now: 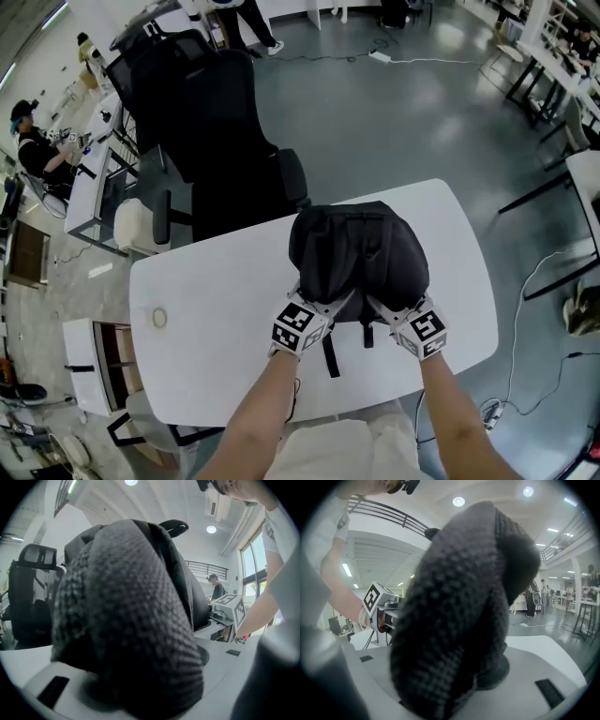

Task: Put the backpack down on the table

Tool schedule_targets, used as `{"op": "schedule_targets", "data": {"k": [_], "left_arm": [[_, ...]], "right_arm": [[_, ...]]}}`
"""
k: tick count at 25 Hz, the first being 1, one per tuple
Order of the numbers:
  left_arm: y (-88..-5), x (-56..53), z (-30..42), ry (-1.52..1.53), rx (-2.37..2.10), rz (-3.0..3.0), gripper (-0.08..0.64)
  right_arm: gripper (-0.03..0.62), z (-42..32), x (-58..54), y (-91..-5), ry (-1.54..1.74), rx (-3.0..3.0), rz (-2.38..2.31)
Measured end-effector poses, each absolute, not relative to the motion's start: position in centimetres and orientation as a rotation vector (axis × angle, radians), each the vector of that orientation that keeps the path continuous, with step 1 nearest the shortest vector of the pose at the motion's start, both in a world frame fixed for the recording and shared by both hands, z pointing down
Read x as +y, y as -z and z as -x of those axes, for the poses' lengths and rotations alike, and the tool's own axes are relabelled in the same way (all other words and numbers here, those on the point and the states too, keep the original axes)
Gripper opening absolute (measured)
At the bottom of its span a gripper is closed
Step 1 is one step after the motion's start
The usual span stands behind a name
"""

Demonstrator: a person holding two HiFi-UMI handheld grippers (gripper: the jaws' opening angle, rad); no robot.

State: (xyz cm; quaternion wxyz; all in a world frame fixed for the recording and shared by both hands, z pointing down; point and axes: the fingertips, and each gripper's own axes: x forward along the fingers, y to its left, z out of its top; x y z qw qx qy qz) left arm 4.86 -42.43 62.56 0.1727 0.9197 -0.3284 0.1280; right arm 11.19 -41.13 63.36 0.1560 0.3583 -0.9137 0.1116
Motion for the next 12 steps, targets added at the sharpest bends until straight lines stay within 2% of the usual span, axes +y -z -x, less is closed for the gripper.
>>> {"op": "schedule_targets", "data": {"k": [6, 12], "left_arm": [[-62.80, -42.38, -4.80, -0.376, -0.947, -2.590, 0.243], [-62.52, -41.92, -4.52, -0.398, -0.967, -2.596, 0.272]], "right_arm": [[0.299, -11.73, -41.05, -63.61, -0.331, -2.576, -1.058], [0.311, -12.27, -40.80, -62.92, -0.331, -2.555, -1.082]]}}
